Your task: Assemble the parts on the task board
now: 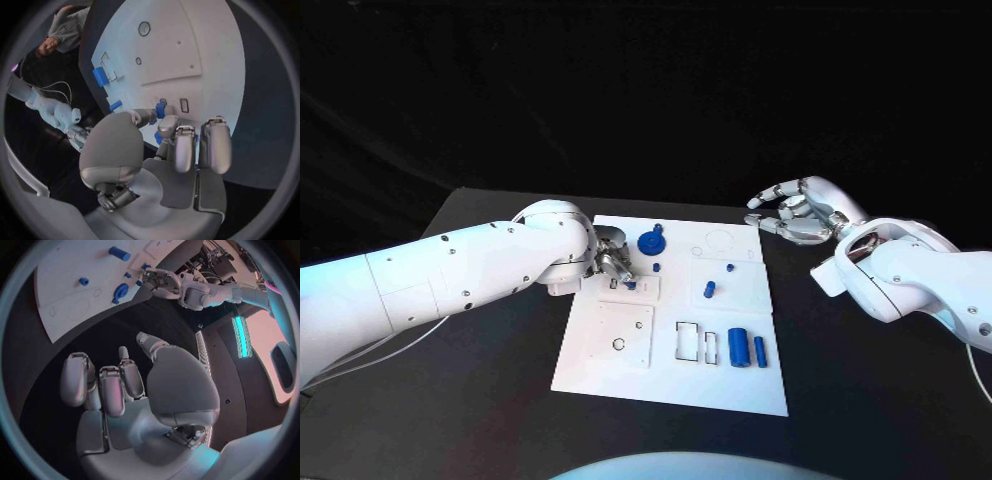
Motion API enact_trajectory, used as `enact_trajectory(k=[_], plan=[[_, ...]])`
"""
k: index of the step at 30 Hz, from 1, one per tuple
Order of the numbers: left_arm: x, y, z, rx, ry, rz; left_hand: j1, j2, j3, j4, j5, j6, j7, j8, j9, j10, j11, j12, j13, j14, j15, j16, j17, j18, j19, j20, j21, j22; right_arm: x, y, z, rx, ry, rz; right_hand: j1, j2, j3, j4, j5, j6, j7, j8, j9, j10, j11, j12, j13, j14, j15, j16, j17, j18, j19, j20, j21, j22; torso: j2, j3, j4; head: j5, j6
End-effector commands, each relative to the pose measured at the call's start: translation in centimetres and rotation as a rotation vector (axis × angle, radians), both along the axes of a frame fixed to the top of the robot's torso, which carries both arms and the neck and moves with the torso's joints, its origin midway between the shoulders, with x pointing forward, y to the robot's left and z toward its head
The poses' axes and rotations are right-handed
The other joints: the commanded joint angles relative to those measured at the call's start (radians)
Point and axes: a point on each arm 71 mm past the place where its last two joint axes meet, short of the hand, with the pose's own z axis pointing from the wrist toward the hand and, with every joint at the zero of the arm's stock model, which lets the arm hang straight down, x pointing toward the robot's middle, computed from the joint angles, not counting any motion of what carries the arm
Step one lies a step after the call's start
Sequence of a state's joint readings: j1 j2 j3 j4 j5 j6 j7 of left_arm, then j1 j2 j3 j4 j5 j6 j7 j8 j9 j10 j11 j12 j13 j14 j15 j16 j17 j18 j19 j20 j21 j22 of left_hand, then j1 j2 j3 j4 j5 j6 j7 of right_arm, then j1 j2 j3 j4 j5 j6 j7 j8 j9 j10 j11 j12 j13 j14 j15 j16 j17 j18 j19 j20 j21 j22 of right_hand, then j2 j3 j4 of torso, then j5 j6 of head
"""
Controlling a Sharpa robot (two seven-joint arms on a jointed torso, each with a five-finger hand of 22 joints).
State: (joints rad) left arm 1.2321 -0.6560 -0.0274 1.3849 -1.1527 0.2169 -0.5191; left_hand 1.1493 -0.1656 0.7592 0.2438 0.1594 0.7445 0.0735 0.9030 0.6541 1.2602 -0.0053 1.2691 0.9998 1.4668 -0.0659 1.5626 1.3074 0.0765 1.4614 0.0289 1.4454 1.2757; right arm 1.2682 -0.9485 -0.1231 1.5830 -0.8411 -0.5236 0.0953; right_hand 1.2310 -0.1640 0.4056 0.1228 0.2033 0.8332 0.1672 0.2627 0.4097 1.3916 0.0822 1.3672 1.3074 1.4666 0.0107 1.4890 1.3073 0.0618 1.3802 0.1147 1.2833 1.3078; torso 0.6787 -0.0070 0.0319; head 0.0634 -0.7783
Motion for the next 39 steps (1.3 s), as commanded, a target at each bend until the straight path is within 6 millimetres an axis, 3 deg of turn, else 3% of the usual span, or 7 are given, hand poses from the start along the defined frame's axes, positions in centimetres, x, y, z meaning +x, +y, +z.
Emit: enact_trajectory(k=[1,26,39], plan=[[-0.24,-0.11,-0.23,0.026,0.024,-0.029,-0.005,0.004,0.194,-0.196,0.007,0.008,-0.005,0.002,0.002,0.008,-0.003,0.002,0.001,0.101,-0.005,0.003,0.25,-0.019,0.001,0.0,0.003,0.0,-0.06,0.19,-0.07,-0.003,0.004,0.018,-0.009,0.0,0.0,0.005,0.006,0.001,-0.002,0.003,0.001,0.004,-0.003,0.0,0.04,0.05,-0.006,-0.003,0.026,0.015,-0.001,-0.004,-0.006,0.031,-0.001,0.0,-0.0009,0.002,-0.001],[-0.18,-0.37,-0.35,0.045,0.031,-0.04,-0.007,0.002,0.195,-0.2,0.017,0.01,-0.005,0.002,0.004,0.009,-0.004,0.001,-0.001,0.101,-0.005,0.004,0.252,-0.019,0.001,0.0,0.003,-0.001,0.05,0.23,-0.11,-0.003,0.003,0.016,-0.01,0.0,0.0,0.007,0.007,0.001,-0.002,0.004,0.002,0.003,-0.003,-0.001,0.039,0.049,-0.006,-0.003,0.025,0.015,-0.002,-0.004,-0.008,0.03,0.0,-0.0004,-0.0007,0.007,-0.003],[-0.01,-0.69,-0.66,0.038,0.054,-0.036,-0.056,0.015,0.174,-0.165,0.021,0.031,-0.015,0.011,0.014,0.026,-0.01,0.008,0.012,0.1,-0.01,0.003,0.25,-0.018,0.0,-0.002,0.001,-0.003,0.07,0.22,-0.14,-0.004,0.004,0.015,-0.011,0.001,-0.001,0.008,0.009,0.001,-0.002,0.005,0.002,0.002,-0.003,-0.003,0.037,0.049,-0.006,-0.005,0.022,0.016,-0.003,-0.004,-0.01,0.029,0.0,0.0013,-0.0005,0.007,-0.005]])
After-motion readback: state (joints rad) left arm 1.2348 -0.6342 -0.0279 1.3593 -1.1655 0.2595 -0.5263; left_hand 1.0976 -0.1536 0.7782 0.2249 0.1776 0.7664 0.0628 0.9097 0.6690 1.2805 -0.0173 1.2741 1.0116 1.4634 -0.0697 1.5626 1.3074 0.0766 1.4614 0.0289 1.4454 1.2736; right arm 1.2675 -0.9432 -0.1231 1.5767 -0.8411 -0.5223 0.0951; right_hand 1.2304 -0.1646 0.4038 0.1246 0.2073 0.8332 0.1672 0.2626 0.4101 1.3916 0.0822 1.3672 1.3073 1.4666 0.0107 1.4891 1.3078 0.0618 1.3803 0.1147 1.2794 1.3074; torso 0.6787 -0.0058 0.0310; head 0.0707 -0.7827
